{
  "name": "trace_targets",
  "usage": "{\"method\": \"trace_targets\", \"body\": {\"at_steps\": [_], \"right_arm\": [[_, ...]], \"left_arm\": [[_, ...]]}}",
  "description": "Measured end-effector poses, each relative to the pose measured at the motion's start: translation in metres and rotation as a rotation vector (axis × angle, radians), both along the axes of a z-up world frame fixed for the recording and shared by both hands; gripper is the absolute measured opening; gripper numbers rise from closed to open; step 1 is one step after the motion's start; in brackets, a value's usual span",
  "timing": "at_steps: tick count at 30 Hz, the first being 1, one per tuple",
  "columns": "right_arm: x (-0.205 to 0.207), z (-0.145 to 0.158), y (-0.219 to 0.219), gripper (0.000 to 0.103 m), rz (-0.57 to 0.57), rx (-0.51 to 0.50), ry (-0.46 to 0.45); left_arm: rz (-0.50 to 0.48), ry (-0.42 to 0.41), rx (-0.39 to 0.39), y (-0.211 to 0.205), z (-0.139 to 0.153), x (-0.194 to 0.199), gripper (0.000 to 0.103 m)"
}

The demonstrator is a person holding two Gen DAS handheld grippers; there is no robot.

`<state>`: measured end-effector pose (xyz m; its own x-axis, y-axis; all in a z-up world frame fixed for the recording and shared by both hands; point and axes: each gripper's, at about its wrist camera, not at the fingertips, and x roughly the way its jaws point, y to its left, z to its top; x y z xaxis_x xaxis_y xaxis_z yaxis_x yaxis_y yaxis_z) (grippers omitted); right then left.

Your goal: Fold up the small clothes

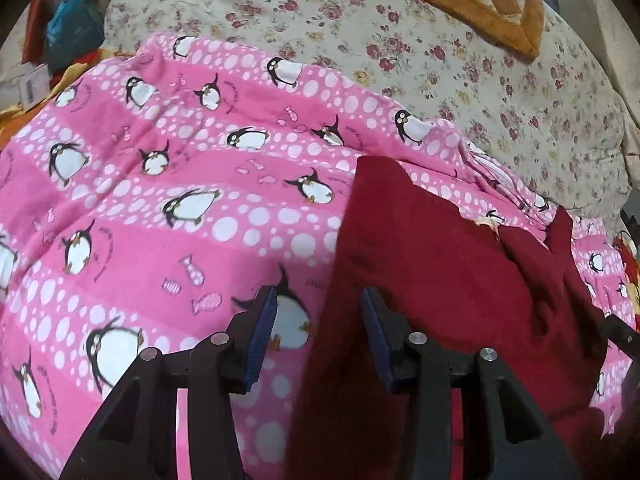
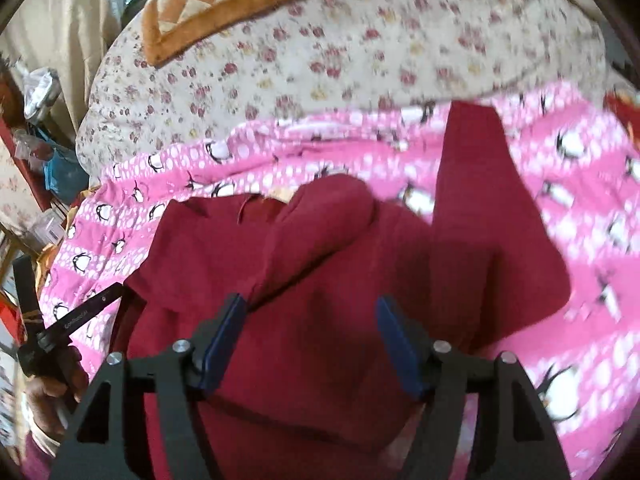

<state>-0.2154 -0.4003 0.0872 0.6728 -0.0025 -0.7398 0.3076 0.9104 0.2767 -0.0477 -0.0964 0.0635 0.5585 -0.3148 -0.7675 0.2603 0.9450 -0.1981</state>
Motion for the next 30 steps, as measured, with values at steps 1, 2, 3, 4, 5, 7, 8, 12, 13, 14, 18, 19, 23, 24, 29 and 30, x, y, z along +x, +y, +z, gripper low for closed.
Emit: {"method": "trace_targets", "body": {"at_steps": [1,2,3,4,5,7,8,12,13,14,18,19,23,24,29,30], "right_arm": [[0.003,0.002,-0.002,0.072,-0.001,0.001,0.004],[0.011,0.005,-0.003,0.072,-0.002,-0.001,0.014],[0.019,0.008,-0.001,0.072,0.0,-0.011,0.026],[0.027,0.009,0.002,0.073,0.006,-0.032,0.038],[0.038,0.01,0.007,0.073,0.014,-0.063,0.046],[0.057,0.009,0.016,0.073,0.034,-0.112,0.057],[0.071,0.006,0.022,0.073,0.053,-0.141,0.074],[0.116,-0.02,0.035,0.073,0.077,-0.237,0.181],[0.125,-0.028,0.034,0.069,0.075,-0.259,0.211],[0.132,-0.037,0.032,0.06,0.077,-0.28,0.24],[0.111,-0.032,0.006,0.013,0.052,-0.146,0.209],[0.102,-0.027,0.001,0.011,0.042,-0.124,0.191],[0.041,-0.01,-0.026,0.011,-0.019,-0.046,0.146],[0.031,-0.012,-0.029,0.018,-0.02,-0.028,0.161],[-0.01,-0.01,-0.046,0.037,-0.02,0.04,0.169],[-0.016,-0.003,-0.049,0.039,-0.022,0.037,0.147]], "left_arm": [[-0.003,-0.001,-0.009,-0.001,0.002,0.004,0.025],[-0.007,0.003,-0.016,-0.003,0.004,0.007,0.028],[-0.012,0.015,-0.02,-0.006,0.004,0.013,0.032],[-0.014,0.024,-0.016,-0.009,0.003,0.019,0.033],[-0.012,0.026,-0.008,-0.012,0.002,0.023,0.033],[-0.01,0.033,0.015,-0.02,-0.001,0.031,0.033],[-0.014,0.04,0.026,-0.024,-0.003,0.035,0.033],[-0.032,0.061,0.058,-0.038,-0.015,0.048,0.033],[-0.036,0.065,0.066,-0.039,-0.017,0.049,0.033],[-0.041,0.069,0.074,-0.041,-0.02,0.05,0.033],[-0.058,0.085,0.077,-0.039,-0.027,0.054,0.033],[-0.055,0.09,0.065,-0.037,-0.026,0.054,0.033],[-0.03,0.096,0.041,-0.032,-0.023,0.057,0.033],[-0.029,0.1,0.042,-0.032,-0.023,0.057,0.033],[-0.039,0.114,0.059,-0.037,-0.023,0.059,0.033],[-0.049,0.119,0.064,-0.04,-0.024,0.061,0.033]]}}
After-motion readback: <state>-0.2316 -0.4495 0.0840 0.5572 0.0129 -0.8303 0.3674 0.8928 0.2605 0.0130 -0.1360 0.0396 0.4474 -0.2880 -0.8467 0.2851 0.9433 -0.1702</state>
